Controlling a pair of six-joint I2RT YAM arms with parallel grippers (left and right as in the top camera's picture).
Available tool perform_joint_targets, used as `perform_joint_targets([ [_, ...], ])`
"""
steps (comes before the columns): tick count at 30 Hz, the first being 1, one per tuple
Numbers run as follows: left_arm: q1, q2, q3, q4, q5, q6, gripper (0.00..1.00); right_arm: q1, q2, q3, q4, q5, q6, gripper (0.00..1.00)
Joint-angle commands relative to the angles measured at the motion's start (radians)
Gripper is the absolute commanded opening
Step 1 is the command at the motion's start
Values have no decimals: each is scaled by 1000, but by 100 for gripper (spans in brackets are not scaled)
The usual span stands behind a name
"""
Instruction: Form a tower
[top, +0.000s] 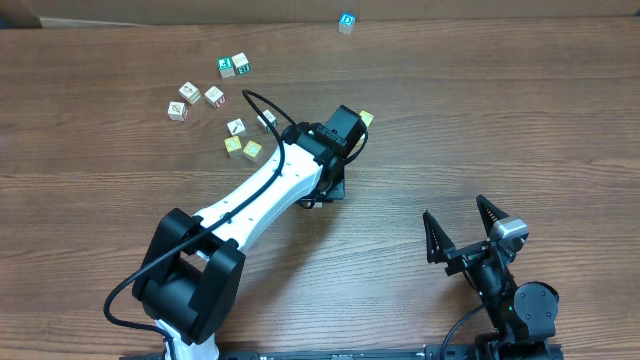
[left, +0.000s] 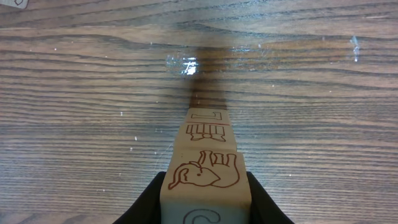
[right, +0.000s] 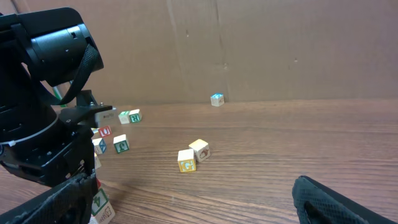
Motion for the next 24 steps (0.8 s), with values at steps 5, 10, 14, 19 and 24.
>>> perform_joint_targets([
  [5, 6, -11, -6, 4, -13, 22, 24, -5, -9, -10, 5, -1, 2, 100],
  [10, 6, -11, -6, 4, -13, 22, 33, -5, -9, -10, 5, -1, 2, 100],
  [14, 6, -11, -6, 4, -13, 22, 34, -5, -9, -10, 5, -1, 2, 100],
  [19, 6, -11, -6, 4, -13, 26, 27, -5, -9, -10, 5, -1, 2, 100],
  [24, 6, -11, -6, 4, -13, 26, 31, -5, -9, -10, 5, -1, 2, 100],
])
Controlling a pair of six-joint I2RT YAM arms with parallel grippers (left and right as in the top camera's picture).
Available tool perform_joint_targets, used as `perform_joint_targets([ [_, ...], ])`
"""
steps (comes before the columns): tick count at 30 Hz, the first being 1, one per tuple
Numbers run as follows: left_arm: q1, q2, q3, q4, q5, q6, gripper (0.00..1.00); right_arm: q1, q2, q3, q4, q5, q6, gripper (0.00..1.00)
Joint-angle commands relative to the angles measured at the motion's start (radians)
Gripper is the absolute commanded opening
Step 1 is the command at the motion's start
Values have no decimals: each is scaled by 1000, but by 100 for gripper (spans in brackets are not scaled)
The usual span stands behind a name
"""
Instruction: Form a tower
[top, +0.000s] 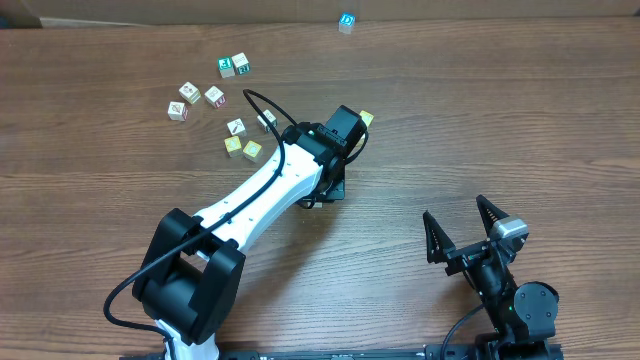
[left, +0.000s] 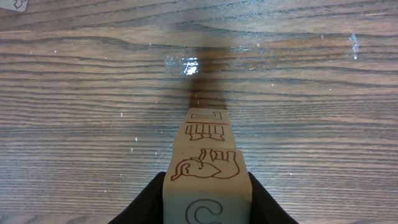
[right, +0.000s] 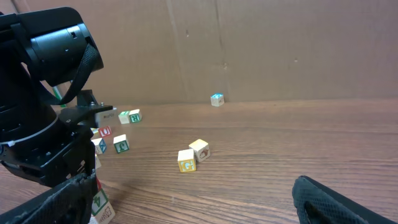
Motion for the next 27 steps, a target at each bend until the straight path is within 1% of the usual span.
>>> perform_joint_targets([
  [1, 6, -11, -6, 4, -13, 10, 34, -5, -9, -10, 5, -1, 2, 100],
  [4, 6, -11, -6, 4, -14, 10, 41, -5, -9, -10, 5, -1, 2, 100],
  [7, 6, -11, -6, 4, -19, 10, 54, -5, -9, -10, 5, -1, 2, 100],
  [10, 6, -11, -6, 5, -25, 10, 65, -5, -9, -10, 5, -1, 2, 100],
  [15, 33, -11, 39, 17, -28, 76, 64, -5, -9, -10, 5, -1, 2, 100],
  [19, 95, -11, 154, -15, -27, 107, 68, -5, -9, -10, 5, -1, 2, 100],
  [21, 133, -11, 213, -26, -27, 107, 72, -5, -9, -10, 5, -1, 2, 100],
  [25, 211, -11, 286, -23, -24, 106, 75, -5, -9, -11, 5, -1, 2, 100],
  [26, 230, -11, 291, -21, -24, 106, 78, -5, -9, -10, 5, -1, 2, 100],
  [27, 249, -11, 291, -18, -24, 106, 86, -5, -9, -10, 5, -1, 2, 100],
])
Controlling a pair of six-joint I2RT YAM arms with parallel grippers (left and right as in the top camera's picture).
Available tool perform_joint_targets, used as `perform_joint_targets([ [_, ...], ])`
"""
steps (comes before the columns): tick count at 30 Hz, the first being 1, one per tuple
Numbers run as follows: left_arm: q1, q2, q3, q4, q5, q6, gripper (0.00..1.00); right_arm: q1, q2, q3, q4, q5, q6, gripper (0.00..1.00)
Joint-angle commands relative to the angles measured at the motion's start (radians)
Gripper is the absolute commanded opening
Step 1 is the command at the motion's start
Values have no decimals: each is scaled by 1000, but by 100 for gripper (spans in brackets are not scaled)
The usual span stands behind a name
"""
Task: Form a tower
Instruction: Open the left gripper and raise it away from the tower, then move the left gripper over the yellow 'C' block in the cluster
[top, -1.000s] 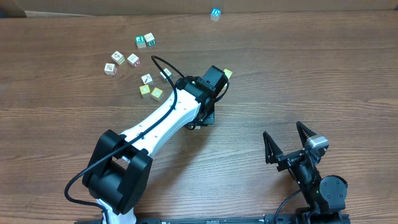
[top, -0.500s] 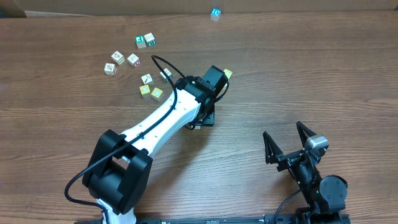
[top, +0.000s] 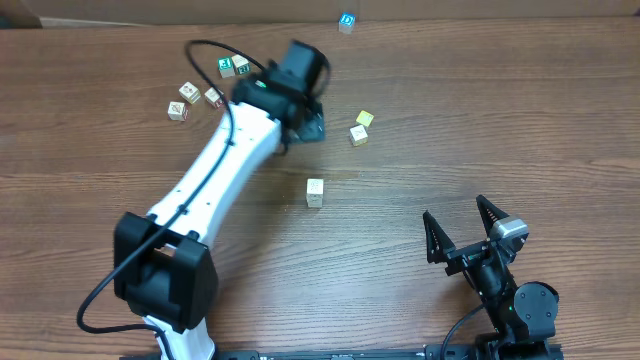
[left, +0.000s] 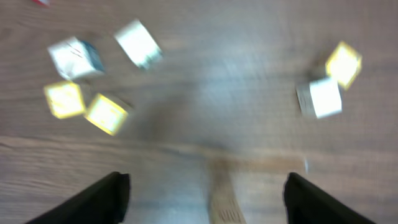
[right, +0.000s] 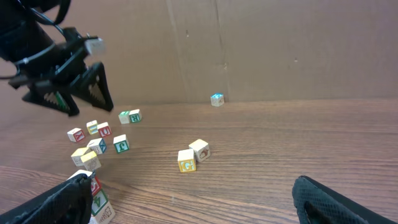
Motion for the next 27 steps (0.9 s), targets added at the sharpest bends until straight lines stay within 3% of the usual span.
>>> perform_joint_targets([
  [1, 67, -11, 25, -5, -14, 18, 100, -5, -9, -10, 6, -1, 2, 100],
  [13, 219, -11, 24, -53, -16, 18, 100, -5, -9, -10, 6, -1, 2, 100],
  [27, 223, -11, 24, -52, -13, 18, 100, -5, -9, -10, 6, -1, 2, 100],
])
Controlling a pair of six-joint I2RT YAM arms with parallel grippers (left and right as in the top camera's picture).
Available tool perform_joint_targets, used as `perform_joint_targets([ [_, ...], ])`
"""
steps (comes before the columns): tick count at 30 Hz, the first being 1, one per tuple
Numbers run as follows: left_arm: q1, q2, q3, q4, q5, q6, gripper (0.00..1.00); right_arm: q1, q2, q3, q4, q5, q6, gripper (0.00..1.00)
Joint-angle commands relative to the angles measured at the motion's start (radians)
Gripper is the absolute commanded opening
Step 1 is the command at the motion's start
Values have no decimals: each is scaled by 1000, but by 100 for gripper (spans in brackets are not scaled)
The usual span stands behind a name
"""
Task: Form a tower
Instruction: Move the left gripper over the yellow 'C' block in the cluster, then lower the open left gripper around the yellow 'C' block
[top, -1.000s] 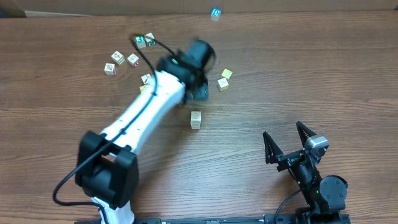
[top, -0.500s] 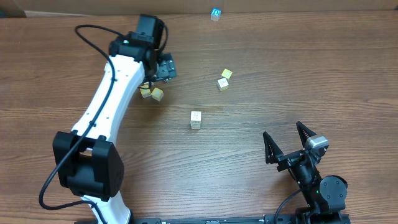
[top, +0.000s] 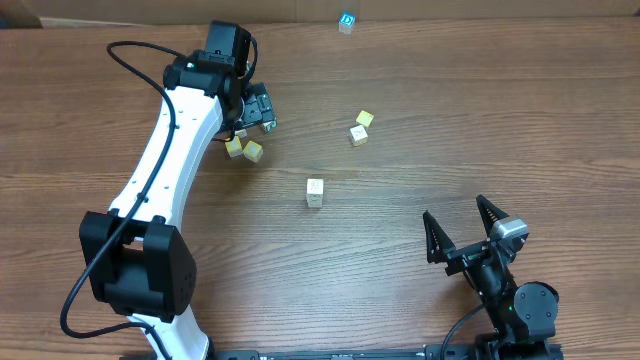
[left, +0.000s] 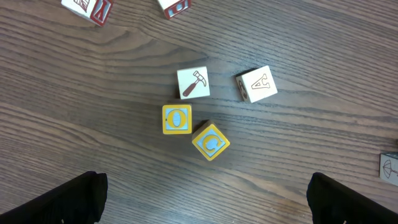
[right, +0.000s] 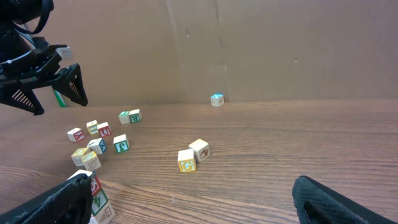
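Observation:
The tower (top: 315, 190) of stacked letter blocks stands in the middle of the table; in the right wrist view the tower (right: 99, 200) shows at the lower left, partly behind a finger. My left gripper (top: 250, 105) hangs open over the loose cluster at the back left. Below the left gripper (left: 202, 205) lie a hammer block (left: 193, 83), an A block (left: 257, 84) and two yellow blocks (left: 177, 119) (left: 210, 142), with nothing between the fingers. Empty and open, my right gripper (top: 465, 235) rests at the front right.
Two blocks (top: 359, 127) lie right of the cluster, the yellow G block (right: 186, 160) among them. A blue block (top: 346, 22) sits at the far edge by the cardboard wall (right: 280, 50). Red-marked blocks (left: 93, 7) lie further back left.
My left gripper has moved left from behind the tower to above the loose cluster, still open. The tower and the right arm have not moved.
My left gripper was shut on the top block of the tower in the middle of the table, and stayed so at the following moment. Then it was open and away toward the back, the tower standing alone. Now it hangs over the loose blocks.

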Motion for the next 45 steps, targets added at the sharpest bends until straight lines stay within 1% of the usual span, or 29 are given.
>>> perform_joint_targets([
  [1, -2, -11, 13, -2, -6, 15, 100, -5, -9, -10, 6, -1, 2, 100],
  [29, -2, -11, 13, -2, -2, 14, 100, -5, -9, -10, 6, -1, 2, 100],
  [36, -2, -10, 13, 87, 13, 11, 100, -5, -9, -10, 6, -1, 2, 100],
  [40, -3, 16, 13, 136, 13, 11, 89, -5, -9, -10, 6, -1, 2, 100],
  [42, -3, 40, 13, 141, 13, 11, 77, -5, -9, -10, 6, -1, 2, 100],
  [45, -3, 95, 13, 140, 13, 11, 68, -5, -9, -10, 6, -1, 2, 100],
])
